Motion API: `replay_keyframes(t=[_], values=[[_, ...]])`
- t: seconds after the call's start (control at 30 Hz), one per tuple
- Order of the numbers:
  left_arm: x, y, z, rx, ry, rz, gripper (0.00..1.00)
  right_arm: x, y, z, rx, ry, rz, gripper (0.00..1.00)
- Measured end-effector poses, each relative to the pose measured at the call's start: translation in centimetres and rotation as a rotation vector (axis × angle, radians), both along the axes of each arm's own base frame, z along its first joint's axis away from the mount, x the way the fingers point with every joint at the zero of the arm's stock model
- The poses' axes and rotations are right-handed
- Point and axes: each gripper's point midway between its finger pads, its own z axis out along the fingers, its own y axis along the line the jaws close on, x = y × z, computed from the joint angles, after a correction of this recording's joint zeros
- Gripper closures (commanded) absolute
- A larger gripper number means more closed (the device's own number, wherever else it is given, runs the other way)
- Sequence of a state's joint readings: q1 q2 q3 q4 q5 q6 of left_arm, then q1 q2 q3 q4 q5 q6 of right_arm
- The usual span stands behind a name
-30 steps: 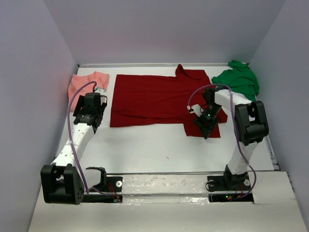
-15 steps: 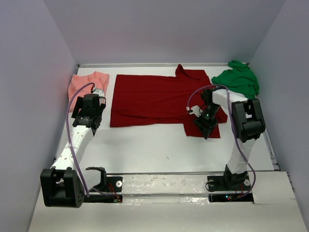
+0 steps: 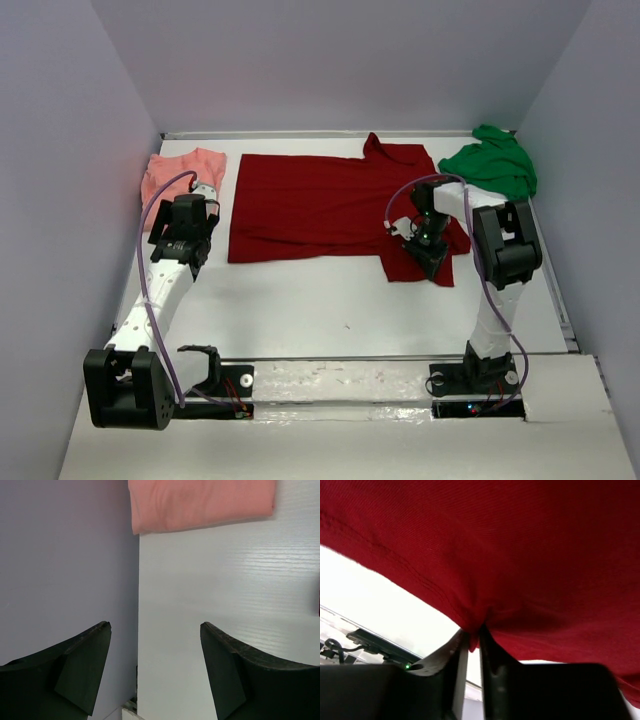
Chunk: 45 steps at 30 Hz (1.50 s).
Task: Fold and stack the t-shirts
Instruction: Fold the tshirt
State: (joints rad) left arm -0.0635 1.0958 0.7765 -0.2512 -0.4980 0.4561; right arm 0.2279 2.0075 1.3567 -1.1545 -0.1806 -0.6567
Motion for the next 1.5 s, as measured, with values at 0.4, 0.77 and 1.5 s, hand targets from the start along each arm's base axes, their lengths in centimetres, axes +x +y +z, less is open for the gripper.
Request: replay_keyframes(t=[0.4, 0.77, 1.5], values=[[-0.4, 0.0, -0.7, 0.003, 0.02, -0.002, 0.16, 0.3, -0.3, -0.1, -0.028, -0.007, -0.002, 1.0], [-0.3, -0.1, -0.8, -0.004, 0.02, -0.01, 0.16, 3.4, 0.9, 2.8, 0.035, -0.128, 0.018, 1.0], [-0.3, -0.2, -0.6, -0.009, 0.01, -0.015, 0.16, 10.4, 2.7, 7.8, 0.094, -0.362, -0.013, 1.0]])
